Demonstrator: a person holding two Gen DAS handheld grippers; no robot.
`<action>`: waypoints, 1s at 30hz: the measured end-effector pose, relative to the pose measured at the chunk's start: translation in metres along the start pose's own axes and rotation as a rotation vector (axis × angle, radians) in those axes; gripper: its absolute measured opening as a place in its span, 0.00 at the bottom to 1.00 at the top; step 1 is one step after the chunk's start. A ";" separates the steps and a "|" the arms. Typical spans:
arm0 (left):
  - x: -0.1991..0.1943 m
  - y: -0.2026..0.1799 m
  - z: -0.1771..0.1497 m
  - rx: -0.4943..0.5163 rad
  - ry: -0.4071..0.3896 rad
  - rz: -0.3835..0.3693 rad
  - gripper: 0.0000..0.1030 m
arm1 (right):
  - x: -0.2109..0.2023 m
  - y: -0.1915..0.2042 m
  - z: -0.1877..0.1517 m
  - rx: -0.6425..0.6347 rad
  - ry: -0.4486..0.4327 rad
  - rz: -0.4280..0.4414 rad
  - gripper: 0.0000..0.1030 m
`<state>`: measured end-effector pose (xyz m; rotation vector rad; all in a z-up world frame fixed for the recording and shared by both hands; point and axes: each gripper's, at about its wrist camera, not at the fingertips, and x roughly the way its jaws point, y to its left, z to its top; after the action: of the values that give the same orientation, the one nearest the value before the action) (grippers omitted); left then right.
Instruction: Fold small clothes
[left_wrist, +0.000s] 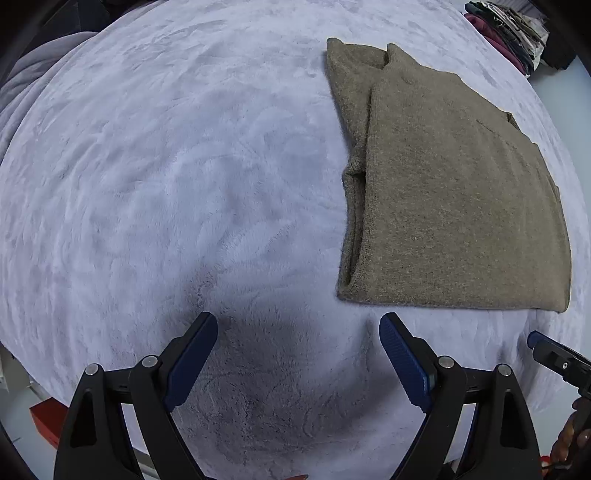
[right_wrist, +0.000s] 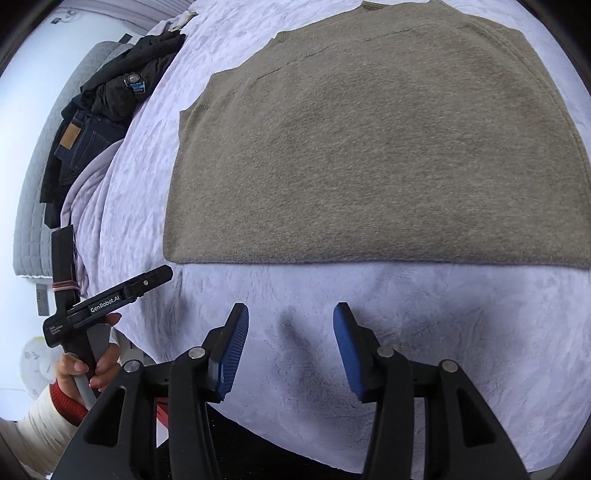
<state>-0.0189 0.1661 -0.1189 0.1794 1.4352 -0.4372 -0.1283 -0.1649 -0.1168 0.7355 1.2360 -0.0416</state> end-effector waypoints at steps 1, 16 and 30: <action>-0.002 0.000 0.001 -0.003 -0.001 -0.001 0.88 | 0.000 0.001 0.000 -0.003 0.001 -0.001 0.52; 0.005 0.000 0.007 -0.038 0.019 -0.024 1.00 | 0.013 0.007 0.001 0.042 0.013 0.074 0.53; 0.014 0.005 0.013 -0.138 0.028 -0.261 1.00 | 0.036 -0.007 0.011 0.230 -0.017 0.264 0.53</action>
<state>-0.0042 0.1631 -0.1317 -0.1154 1.5171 -0.5477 -0.1093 -0.1630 -0.1495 1.0921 1.1199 0.0277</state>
